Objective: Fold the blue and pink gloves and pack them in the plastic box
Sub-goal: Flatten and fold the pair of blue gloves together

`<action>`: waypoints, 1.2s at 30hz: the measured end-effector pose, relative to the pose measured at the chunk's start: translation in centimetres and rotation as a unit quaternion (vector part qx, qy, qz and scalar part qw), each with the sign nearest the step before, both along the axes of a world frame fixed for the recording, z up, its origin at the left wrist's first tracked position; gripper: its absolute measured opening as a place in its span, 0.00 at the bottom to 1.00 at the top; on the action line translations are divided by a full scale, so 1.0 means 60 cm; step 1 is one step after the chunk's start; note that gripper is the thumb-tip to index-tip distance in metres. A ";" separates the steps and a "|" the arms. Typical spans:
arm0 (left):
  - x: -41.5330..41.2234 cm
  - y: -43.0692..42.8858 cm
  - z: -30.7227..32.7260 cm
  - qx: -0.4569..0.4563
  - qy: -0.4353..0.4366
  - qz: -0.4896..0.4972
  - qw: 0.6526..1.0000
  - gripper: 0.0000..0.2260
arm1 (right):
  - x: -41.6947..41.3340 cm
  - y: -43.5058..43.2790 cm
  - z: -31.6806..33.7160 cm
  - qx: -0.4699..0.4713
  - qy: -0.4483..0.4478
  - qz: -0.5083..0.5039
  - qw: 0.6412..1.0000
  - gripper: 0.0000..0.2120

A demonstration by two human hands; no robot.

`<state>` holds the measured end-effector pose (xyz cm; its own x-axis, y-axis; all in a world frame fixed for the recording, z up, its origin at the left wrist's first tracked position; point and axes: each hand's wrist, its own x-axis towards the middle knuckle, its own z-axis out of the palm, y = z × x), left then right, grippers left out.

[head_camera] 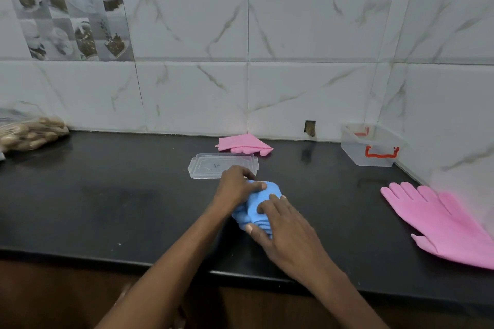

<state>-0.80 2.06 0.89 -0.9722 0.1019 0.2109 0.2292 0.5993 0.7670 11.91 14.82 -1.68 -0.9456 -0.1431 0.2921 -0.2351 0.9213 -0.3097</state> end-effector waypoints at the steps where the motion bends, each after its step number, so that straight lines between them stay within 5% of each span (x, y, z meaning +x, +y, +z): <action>1: 0.006 0.003 -0.008 -0.041 0.029 0.009 0.999 0.14 | 0.001 0.007 0.001 -0.005 -0.009 0.011 1.000 0.23; 5: 0.027 0.016 -0.056 -0.192 0.047 -0.009 0.980 0.19 | 0.004 0.037 0.017 -0.165 -0.068 0.092 0.980 0.11; 7: 0.029 0.014 -0.062 -0.195 0.038 -0.029 0.980 0.20 | -0.008 0.051 0.030 -0.264 -0.033 0.011 0.964 0.09; 10: 0.033 0.011 -0.057 -0.126 0.041 -0.017 0.991 0.21 | -0.046 0.068 0.043 -0.307 -0.065 -0.146 0.938 0.22; 17: 0.024 -0.024 -0.044 0.048 -0.010 0.016 0.999 0.25 | -0.103 0.022 0.060 -0.588 -0.234 -0.075 0.771 0.27; 25: -0.017 -0.124 0.025 0.109 -0.019 -0.022 0.994 0.20 | -0.154 -0.095 0.018 -0.761 -0.196 -0.065 0.615 0.19; 29: -0.037 -0.163 0.071 0.072 0.006 -0.075 0.995 0.20 | -0.174 -0.144 0.028 -0.802 -0.163 -0.021 0.574 0.14; 31: -0.043 -0.171 0.070 0.063 0.013 -0.083 0.994 0.21 | -0.178 -0.154 0.027 -0.795 -0.163 -0.021 0.584 0.14; 33: -0.046 -0.172 0.048 0.005 0.009 -0.080 0.997 0.21 | -0.179 -0.158 0.025 -0.741 -0.168 -0.048 0.648 0.14; 36: -0.045 -0.169 -0.003 -0.070 0.022 -0.074 0.995 0.20 | -0.181 -0.153 0.027 -0.435 -0.116 -0.120 0.885 0.21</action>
<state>-3.51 -8.07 0.70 -0.9344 0.2752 0.2262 0.3546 0.6569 0.6654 1.05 5.66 -0.09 -0.9673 0.2534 -0.0117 0.0969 0.3264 -0.9403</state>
